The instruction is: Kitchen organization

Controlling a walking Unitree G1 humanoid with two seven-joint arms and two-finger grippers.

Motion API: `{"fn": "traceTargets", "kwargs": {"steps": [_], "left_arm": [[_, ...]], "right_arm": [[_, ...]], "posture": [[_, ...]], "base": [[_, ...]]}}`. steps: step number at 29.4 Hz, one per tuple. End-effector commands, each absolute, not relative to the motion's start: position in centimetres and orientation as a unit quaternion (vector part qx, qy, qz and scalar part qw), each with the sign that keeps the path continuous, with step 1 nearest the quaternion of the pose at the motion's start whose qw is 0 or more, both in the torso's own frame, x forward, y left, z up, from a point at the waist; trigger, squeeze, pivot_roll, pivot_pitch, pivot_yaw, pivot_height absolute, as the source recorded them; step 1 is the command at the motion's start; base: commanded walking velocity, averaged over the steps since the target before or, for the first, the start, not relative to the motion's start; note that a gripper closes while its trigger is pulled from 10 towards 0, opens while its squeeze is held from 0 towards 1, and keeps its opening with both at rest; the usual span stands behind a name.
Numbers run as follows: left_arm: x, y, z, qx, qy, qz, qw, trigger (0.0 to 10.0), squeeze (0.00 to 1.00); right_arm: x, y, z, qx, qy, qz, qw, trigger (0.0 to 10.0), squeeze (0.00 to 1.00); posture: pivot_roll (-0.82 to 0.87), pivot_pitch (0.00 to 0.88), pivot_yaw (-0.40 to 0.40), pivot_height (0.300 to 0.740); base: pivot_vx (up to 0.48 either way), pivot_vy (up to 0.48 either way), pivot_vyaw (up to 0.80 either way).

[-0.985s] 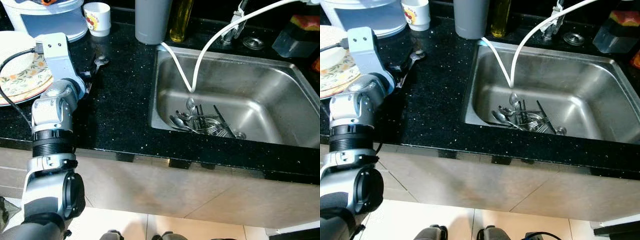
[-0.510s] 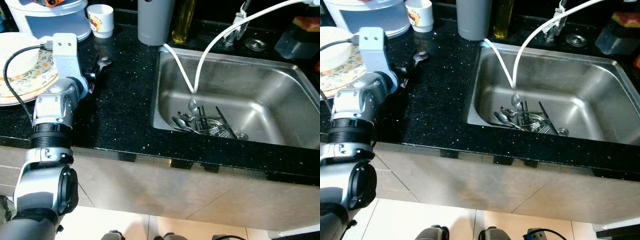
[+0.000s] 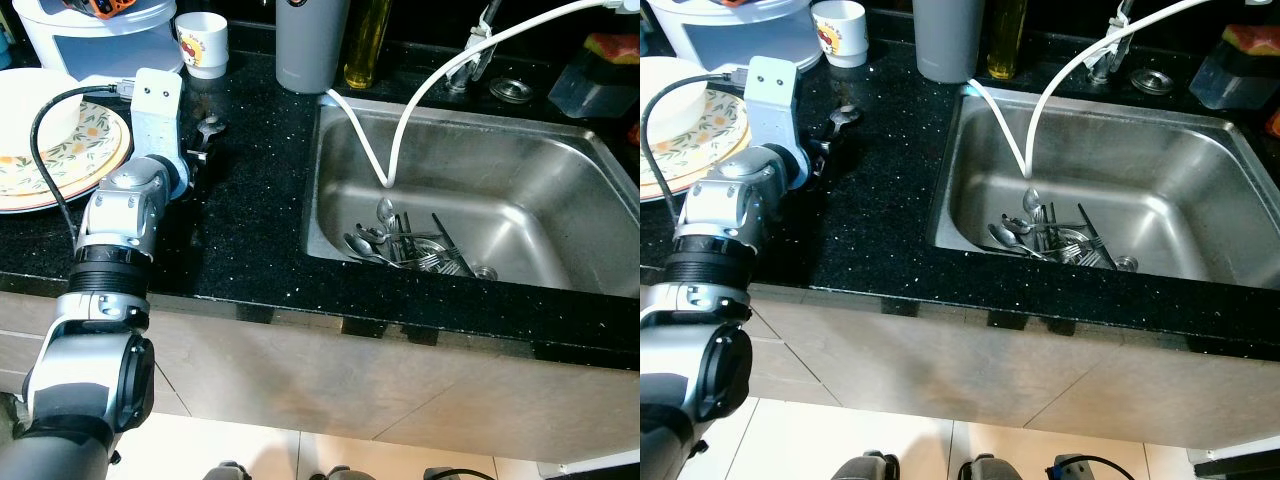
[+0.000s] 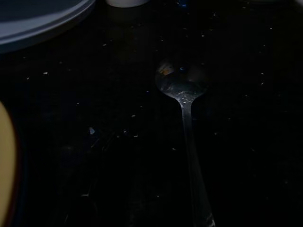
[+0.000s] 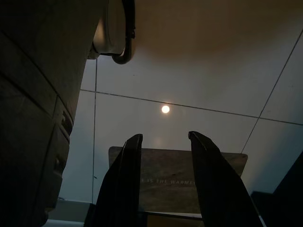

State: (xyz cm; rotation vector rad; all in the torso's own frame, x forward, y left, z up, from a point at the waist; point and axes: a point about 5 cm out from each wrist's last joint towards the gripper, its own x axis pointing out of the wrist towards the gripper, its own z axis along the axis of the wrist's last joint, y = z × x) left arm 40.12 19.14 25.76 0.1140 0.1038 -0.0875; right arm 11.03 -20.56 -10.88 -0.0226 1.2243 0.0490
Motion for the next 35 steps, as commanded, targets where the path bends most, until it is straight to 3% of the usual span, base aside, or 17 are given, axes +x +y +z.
{"fn": "traceTargets", "kwargs": {"steps": [1, 2, 3, 23, 29, 34, 35], "left_arm": [[40.1, 19.3, 23.1, 0.035, 0.116, -0.055, 0.991, 7.2, 0.0], [40.1, 19.3, 22.9, 0.025, 0.127, -0.059, 0.99, 7.2, 0.0], [40.0, 19.4, 22.6, 0.016, 0.139, -0.06, 0.988, 0.0, 0.0], [39.9, 20.0, 21.5, -0.017, 0.18, -0.076, 0.981, 0.0, 0.0], [39.8, 17.0, 26.7, -0.038, 0.026, -0.176, 0.983, 0.0, 0.0], [39.1, 15.9, 29.4, -0.047, -0.047, -0.206, 0.976, 0.0, 0.0], [38.4, 15.3, 31.2, -0.057, -0.101, -0.224, 0.968, 0.0, 0.0]], "right_arm": [[10.4, -21.0, -11.0, -0.013, 0.584, 0.016, 0.812, 10.0, 0.0], [10.4, -21.0, -11.0, -0.013, 0.584, 0.015, 0.812, 10.0, 0.0], [10.4, -21.0, -11.0, -0.013, 0.584, 0.015, 0.812, 10.0, 0.0], [10.7, -21.1, -10.9, -0.012, 0.582, 0.011, 0.813, 10.0, 0.0], [10.9, -21.0, -10.8, -0.012, 0.579, 0.011, 0.815, 10.0, 0.0], [11.0, -20.9, -10.8, -0.011, 0.579, 0.012, 0.815, 10.0, 0.0], [11.0, -20.9, -10.8, -0.01, 0.578, 0.012, 0.816, 10.0, 0.0]], "posture": [[0.05, 0.138, -0.046, 0.74], [0.05, 0.138, -0.047, 0.74], [0.05, 0.14, -0.045, 0.74], [0.04, 0.139, -0.045, 0.74], [0.05, 0.135, -0.047, 0.74], [0.05, 0.134, -0.046, 0.74], [0.05, 0.132, -0.048, 0.74]], "base": [[0.0, 0.0, 0.0], [0.0, 0.0, 0.0], [0.0, 0.0, 0.0], [0.0, 0.0, 0.0], [0.0, 0.0, 0.0], [0.0, 0.0, 0.0], [0.0, 0.0, 0.0]]}}
